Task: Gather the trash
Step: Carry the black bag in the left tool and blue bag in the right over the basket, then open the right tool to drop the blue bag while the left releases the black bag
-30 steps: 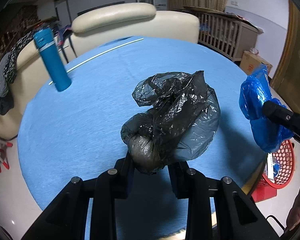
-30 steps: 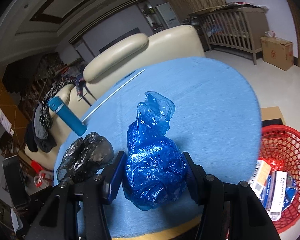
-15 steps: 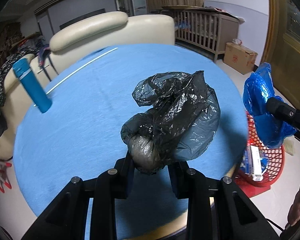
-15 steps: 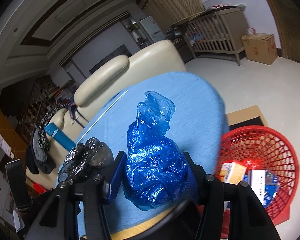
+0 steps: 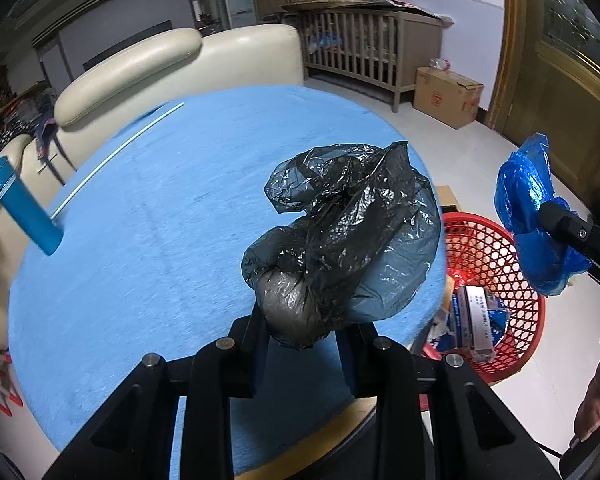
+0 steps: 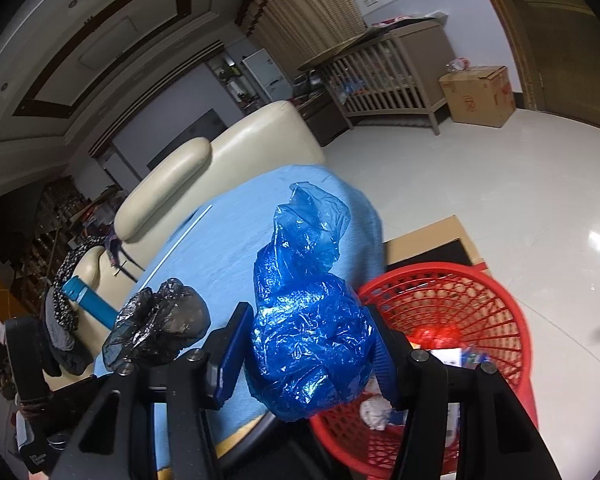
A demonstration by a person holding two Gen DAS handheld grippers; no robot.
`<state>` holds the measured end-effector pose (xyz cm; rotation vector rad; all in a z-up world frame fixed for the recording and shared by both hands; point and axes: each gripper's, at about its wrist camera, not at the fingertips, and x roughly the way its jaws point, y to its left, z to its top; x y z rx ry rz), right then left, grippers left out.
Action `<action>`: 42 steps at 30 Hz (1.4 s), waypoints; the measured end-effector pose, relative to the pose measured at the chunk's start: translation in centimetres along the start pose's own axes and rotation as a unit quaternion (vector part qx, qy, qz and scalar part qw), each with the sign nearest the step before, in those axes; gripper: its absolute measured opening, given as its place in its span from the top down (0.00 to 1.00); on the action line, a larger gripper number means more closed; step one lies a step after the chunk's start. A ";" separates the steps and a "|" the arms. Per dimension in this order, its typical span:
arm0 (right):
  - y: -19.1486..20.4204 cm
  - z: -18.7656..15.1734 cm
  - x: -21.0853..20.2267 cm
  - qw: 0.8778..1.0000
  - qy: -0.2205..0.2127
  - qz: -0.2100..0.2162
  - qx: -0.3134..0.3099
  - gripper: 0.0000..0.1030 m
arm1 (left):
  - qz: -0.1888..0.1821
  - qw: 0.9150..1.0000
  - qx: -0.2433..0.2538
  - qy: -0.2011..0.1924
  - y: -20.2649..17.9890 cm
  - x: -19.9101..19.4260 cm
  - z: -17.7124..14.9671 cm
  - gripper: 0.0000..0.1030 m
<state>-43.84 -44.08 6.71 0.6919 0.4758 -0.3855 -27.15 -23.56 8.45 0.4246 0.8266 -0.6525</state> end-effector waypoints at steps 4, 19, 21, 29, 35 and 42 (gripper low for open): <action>-1.3 0.3 -0.5 1.000 -0.006 -0.009 0.007 0.43 | -0.004 1.000 0.013 0.000 -1.5 0.2 0.4 0.69; -5.4 0.6 -2.3 0.998 -0.018 -0.045 0.025 0.43 | -0.033 0.998 0.060 0.006 -6.8 0.8 1.7 0.69; -5.8 0.6 -2.4 0.998 -0.018 -0.050 0.027 0.43 | -0.038 0.997 0.069 0.007 -7.8 1.0 1.8 0.69; -8.3 -0.3 -2.1 0.997 0.003 -0.077 0.033 0.43 | -0.053 0.995 0.084 0.019 -10.1 1.6 2.0 0.69; -10.2 -1.3 -1.1 0.994 0.027 -0.094 0.038 0.43 | -0.065 0.993 0.093 0.029 -11.3 2.2 2.1 0.69; -10.3 -1.6 -0.7 0.994 0.038 -0.098 0.025 0.43 | -0.073 0.992 0.101 0.033 -12.4 2.4 2.5 0.69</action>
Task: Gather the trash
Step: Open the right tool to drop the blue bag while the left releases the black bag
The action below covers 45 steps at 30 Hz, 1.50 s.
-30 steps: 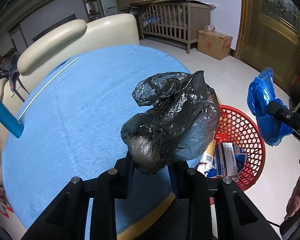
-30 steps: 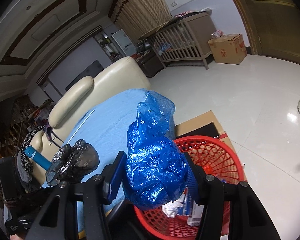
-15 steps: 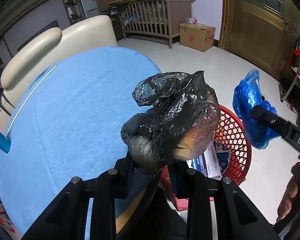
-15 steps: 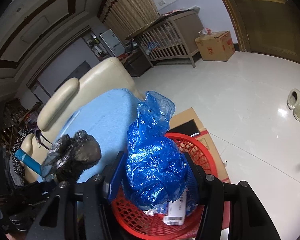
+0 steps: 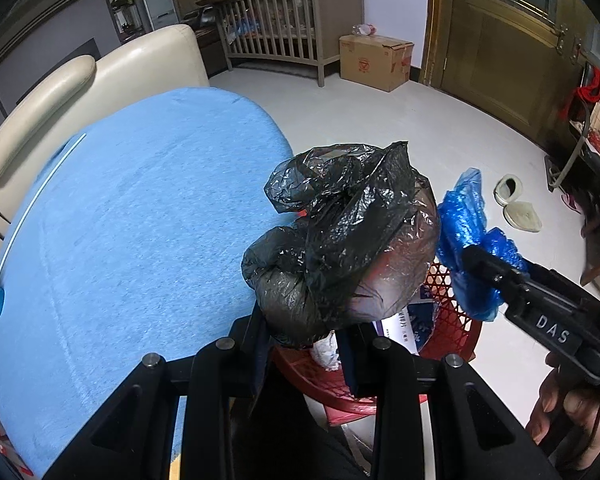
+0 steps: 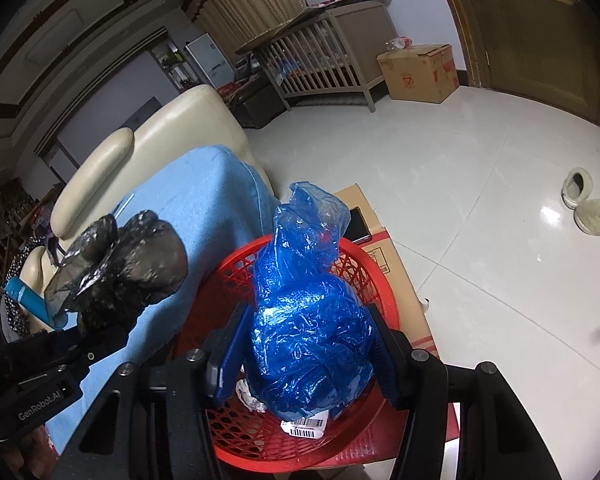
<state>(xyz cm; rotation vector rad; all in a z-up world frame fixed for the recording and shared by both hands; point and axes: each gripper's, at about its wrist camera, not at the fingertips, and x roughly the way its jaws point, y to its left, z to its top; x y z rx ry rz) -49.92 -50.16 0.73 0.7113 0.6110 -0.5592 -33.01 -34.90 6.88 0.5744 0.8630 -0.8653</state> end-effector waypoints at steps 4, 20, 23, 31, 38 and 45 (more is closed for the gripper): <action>0.1 -0.1 0.2 1.000 0.001 -0.008 -0.011 0.43 | -0.001 1.000 0.004 0.000 -0.5 0.1 0.2 0.69; 0.2 -0.8 2.3 0.999 0.034 -0.026 -0.028 0.41 | -0.005 1.000 0.007 0.002 -1.0 0.5 0.6 0.69; 0.3 -1.0 2.7 0.998 0.045 -0.034 -0.029 0.34 | -0.005 1.000 0.008 0.002 -1.0 0.6 0.6 0.69; -0.2 -0.4 1.2 0.999 0.022 -0.040 -0.015 0.33 | -0.007 1.000 0.012 0.004 -1.0 0.9 0.5 0.69; -1.5 1.2 -1.5 0.999 -0.016 -0.038 0.015 0.33 | -0.009 1.000 0.020 0.017 -1.2 1.9 0.5 0.69; -2.4 2.0 -2.9 0.998 -0.035 -0.033 0.033 0.33 | -0.010 0.999 0.026 0.030 -1.5 3.2 0.9 0.69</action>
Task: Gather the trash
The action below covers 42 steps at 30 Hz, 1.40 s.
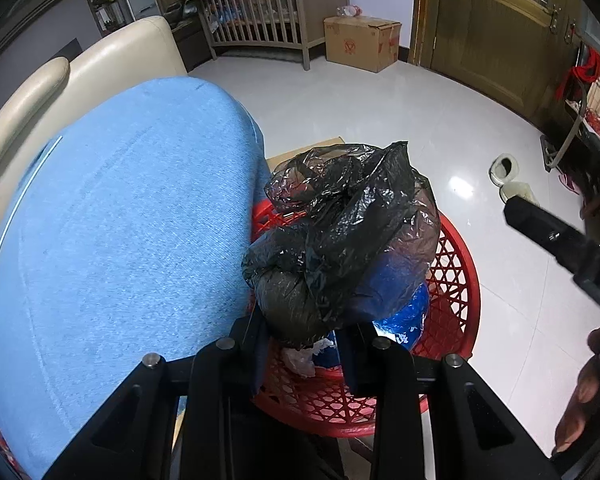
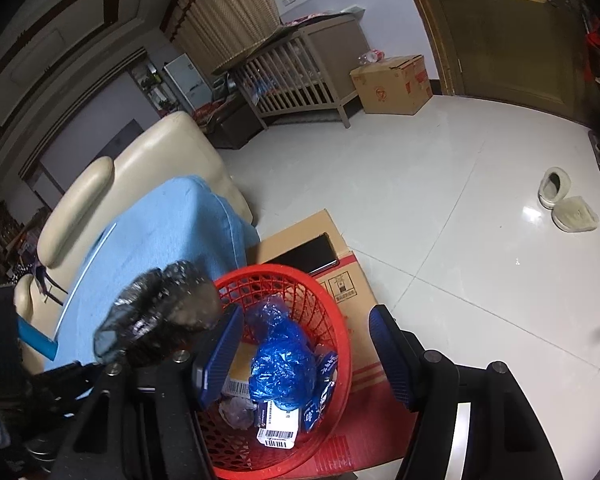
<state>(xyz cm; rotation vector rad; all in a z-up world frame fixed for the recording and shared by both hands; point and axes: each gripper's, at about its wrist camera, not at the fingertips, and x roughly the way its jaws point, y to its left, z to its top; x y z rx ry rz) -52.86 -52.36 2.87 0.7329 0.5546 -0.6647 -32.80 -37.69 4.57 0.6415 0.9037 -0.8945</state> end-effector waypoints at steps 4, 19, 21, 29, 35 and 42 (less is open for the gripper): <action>-0.5 0.3 -0.4 1.000 -0.005 0.005 0.009 0.33 | 0.000 1.000 0.006 0.004 -0.1 0.4 0.2 0.69; -0.8 0.6 -1.1 1.000 -0.017 0.014 0.014 0.33 | 0.017 1.000 0.010 0.023 -0.8 2.3 1.1 0.62; -0.5 0.7 -1.2 1.000 -0.018 0.016 0.012 0.33 | 0.018 0.999 0.005 0.031 -0.6 2.7 1.1 0.46; 1.3 0.9 -1.6 1.000 -0.024 0.018 -0.004 0.33 | 0.023 1.000 -0.008 0.009 0.8 1.2 0.9 0.37; 3.5 0.7 -1.5 0.999 -0.022 0.003 -0.024 0.33 | 0.016 0.999 -0.041 -0.014 3.2 -0.5 0.4 0.37; 6.2 -0.5 -1.5 0.998 -0.014 -0.035 -0.051 0.22 | -0.008 0.995 -0.081 -0.062 6.8 -4.3 -0.6 0.31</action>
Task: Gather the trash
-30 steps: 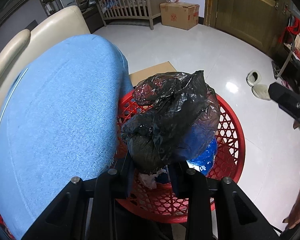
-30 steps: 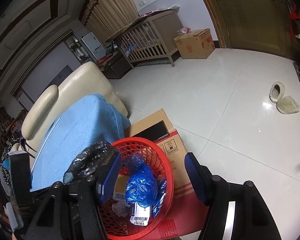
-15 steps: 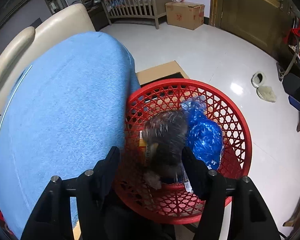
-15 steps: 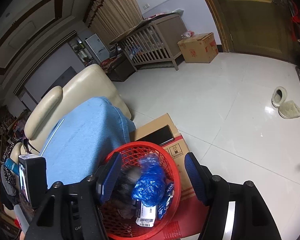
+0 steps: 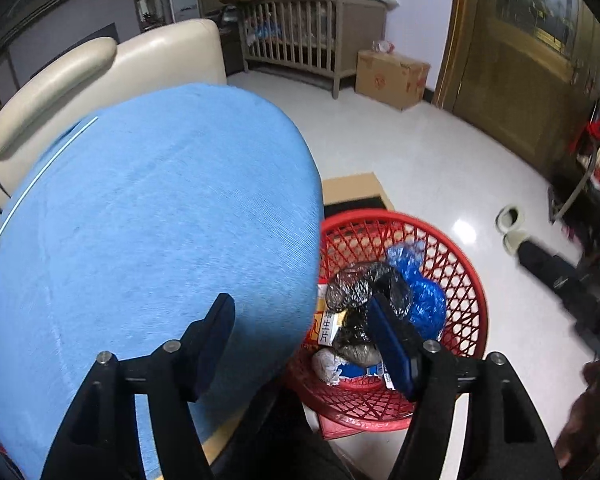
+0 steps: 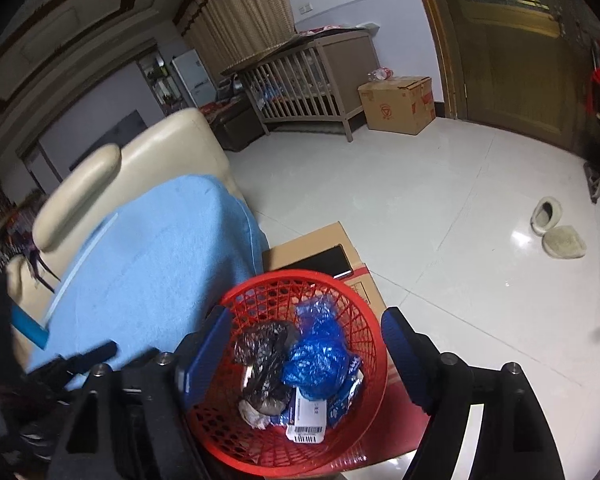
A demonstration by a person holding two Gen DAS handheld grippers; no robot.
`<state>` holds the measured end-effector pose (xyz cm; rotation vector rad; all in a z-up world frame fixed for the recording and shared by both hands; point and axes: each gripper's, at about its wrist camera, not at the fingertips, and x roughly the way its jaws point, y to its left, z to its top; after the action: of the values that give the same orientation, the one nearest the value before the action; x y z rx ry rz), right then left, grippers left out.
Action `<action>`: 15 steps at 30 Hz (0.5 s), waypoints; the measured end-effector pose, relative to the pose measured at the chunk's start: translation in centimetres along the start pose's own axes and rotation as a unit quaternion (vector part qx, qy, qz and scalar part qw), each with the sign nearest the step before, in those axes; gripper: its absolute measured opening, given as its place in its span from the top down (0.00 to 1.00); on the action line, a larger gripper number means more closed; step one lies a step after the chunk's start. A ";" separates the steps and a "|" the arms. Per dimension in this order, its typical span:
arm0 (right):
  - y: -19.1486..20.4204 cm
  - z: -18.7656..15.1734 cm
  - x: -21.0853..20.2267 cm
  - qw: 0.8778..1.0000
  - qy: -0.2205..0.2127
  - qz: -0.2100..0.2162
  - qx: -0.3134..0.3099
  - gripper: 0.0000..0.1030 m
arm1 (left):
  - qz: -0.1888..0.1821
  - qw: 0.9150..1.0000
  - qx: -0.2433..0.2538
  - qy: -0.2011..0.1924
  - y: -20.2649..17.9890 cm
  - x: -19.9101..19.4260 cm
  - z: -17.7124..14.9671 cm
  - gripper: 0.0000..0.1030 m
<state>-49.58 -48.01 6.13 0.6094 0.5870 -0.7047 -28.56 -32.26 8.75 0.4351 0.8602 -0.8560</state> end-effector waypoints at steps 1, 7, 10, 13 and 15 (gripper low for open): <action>0.5 -0.2 -0.1 1.000 0.000 -0.008 -0.008 0.22 | -0.002 1.000 -0.003 -0.008 0.4 -0.5 -0.1 0.30; 3.6 -1.6 -0.4 0.998 -0.001 -0.041 -0.057 0.16 | -0.014 0.997 -0.022 -0.071 3.7 -4.5 -0.8 0.23; 5.1 -2.6 -0.4 0.996 0.005 -0.045 -0.081 0.16 | -0.019 0.995 -0.032 -0.089 5.4 -5.9 -1.6 0.18; 6.5 -4.1 -0.2 0.994 0.017 -0.046 -0.103 0.16 | -0.025 0.994 -0.037 -0.103 6.6 -6.8 -2.6 0.08; 7.3 -4.9 -0.1 0.992 0.025 -0.040 -0.115 0.16 | -0.044 0.992 -0.044 -0.111 7.5 -7.6 -3.2 0.07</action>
<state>-45.69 -40.19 5.11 0.3908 0.7317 -0.6869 -26.79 -22.06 12.91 0.2208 0.7115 -0.9262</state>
